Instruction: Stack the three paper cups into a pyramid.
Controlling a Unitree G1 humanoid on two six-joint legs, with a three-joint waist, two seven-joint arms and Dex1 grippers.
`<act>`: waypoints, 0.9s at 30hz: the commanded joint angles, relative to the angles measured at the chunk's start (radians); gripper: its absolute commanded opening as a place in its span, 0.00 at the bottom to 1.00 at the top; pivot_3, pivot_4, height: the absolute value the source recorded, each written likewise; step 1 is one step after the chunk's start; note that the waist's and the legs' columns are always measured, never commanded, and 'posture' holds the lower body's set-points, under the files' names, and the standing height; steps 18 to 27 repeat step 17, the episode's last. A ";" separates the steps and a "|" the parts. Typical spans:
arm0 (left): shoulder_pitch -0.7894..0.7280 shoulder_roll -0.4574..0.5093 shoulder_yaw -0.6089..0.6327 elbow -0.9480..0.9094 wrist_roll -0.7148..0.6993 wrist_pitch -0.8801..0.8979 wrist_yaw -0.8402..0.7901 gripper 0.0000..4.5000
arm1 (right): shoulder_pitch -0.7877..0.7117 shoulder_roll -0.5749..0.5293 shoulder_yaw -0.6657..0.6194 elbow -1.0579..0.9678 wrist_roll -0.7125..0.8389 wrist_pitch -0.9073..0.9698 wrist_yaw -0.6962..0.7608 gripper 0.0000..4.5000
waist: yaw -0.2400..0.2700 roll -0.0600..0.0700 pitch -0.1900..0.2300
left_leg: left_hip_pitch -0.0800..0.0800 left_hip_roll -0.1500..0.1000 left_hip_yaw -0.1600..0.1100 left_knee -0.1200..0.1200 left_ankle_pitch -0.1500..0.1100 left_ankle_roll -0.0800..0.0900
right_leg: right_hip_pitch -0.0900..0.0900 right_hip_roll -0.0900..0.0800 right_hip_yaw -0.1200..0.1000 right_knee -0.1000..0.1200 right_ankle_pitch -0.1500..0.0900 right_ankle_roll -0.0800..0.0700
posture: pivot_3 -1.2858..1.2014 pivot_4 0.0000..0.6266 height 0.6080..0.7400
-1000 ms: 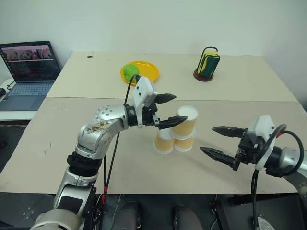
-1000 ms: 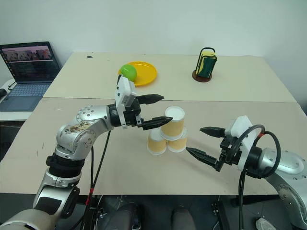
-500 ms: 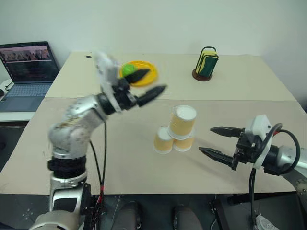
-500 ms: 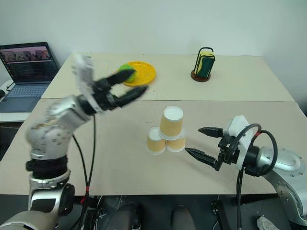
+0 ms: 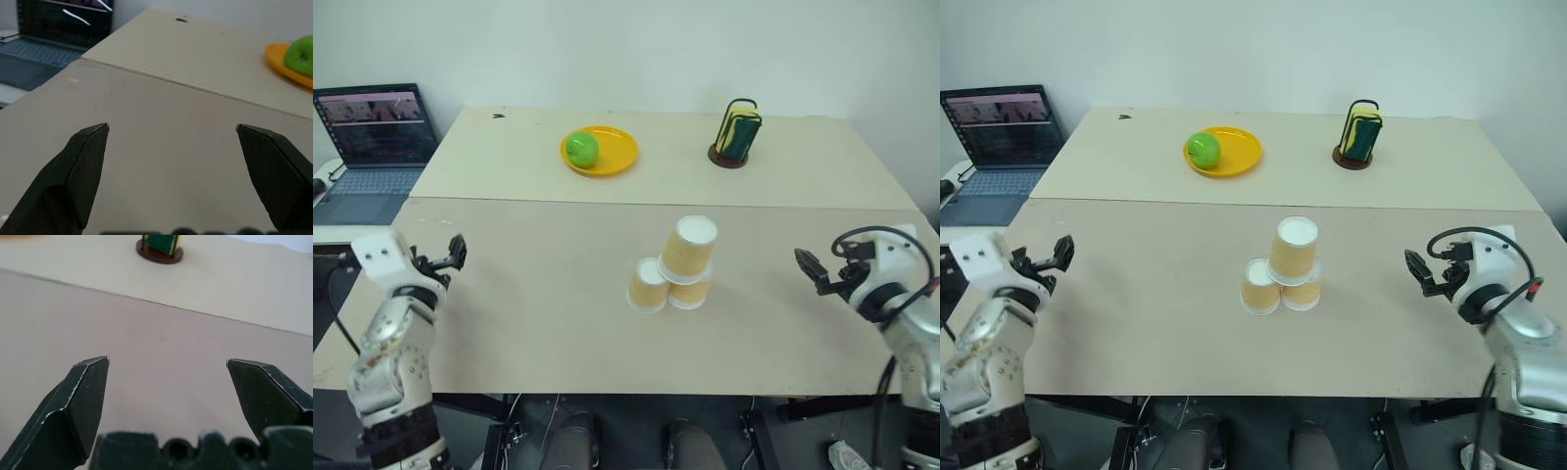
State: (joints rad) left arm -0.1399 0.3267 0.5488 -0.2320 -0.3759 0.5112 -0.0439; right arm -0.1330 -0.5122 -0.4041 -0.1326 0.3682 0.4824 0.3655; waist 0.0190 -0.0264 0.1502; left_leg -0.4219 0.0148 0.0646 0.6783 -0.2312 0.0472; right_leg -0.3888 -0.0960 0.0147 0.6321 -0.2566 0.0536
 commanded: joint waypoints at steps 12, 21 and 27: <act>0.016 -0.061 -0.020 0.095 0.118 -0.355 0.058 0.99 | -0.048 0.115 0.007 0.108 0.001 -0.235 -0.006 1.00 | -0.014 0.001 0.000 | 0.000 -0.001 0.001 -0.002 0.000 0.001 | -0.002 -0.004 0.000 -0.001 0.002 -0.001 | 0.52 0.24 0.96; 0.006 -0.051 -0.048 0.137 0.139 -0.401 0.056 0.99 | -0.041 0.109 -0.003 0.117 0.012 -0.239 0.010 1.00 | -0.016 0.001 0.000 | 0.000 -0.001 0.002 -0.002 0.000 0.001 | -0.002 -0.005 0.001 -0.001 0.002 -0.001 | 0.52 0.24 0.96; 0.006 -0.051 -0.048 0.137 0.139 -0.401 0.056 0.99 | -0.041 0.109 -0.003 0.117 0.012 -0.239 0.010 1.00 | -0.016 0.001 0.000 | 0.000 -0.001 0.002 -0.002 0.000 0.001 | -0.002 -0.005 0.001 -0.001 0.002 -0.001 | 0.52 0.24 0.96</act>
